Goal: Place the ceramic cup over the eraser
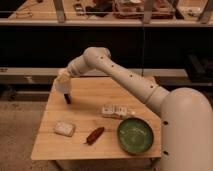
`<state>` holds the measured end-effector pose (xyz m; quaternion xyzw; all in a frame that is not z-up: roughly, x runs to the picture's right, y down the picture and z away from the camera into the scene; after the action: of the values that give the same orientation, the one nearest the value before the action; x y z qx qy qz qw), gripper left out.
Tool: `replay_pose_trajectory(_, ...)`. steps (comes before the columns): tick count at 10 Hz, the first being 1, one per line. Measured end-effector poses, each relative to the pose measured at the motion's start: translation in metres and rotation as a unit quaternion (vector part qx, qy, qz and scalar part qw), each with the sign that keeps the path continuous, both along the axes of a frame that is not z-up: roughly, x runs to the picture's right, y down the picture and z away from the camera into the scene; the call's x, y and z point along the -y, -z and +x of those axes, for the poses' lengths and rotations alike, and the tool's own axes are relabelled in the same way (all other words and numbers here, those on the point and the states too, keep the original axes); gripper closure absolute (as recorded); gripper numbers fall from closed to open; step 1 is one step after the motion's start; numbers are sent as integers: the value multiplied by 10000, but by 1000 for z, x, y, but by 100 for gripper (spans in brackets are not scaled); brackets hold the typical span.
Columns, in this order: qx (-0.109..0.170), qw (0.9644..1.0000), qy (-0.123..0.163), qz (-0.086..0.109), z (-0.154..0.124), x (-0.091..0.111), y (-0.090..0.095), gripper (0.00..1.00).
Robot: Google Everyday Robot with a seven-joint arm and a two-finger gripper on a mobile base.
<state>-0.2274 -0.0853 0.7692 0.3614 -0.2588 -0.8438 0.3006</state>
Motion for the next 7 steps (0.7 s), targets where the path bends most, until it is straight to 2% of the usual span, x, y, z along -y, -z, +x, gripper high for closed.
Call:
replay_pose_trajectory(2, 51, 10000, 45, 26, -11, 1, -5, 100)
replay_pose_trajectory(4, 107, 9997, 28, 225, -17, 21, -12, 100)
replay_pose_trajectory(7, 43, 9993, 37, 375, -6, 37, -28, 100)
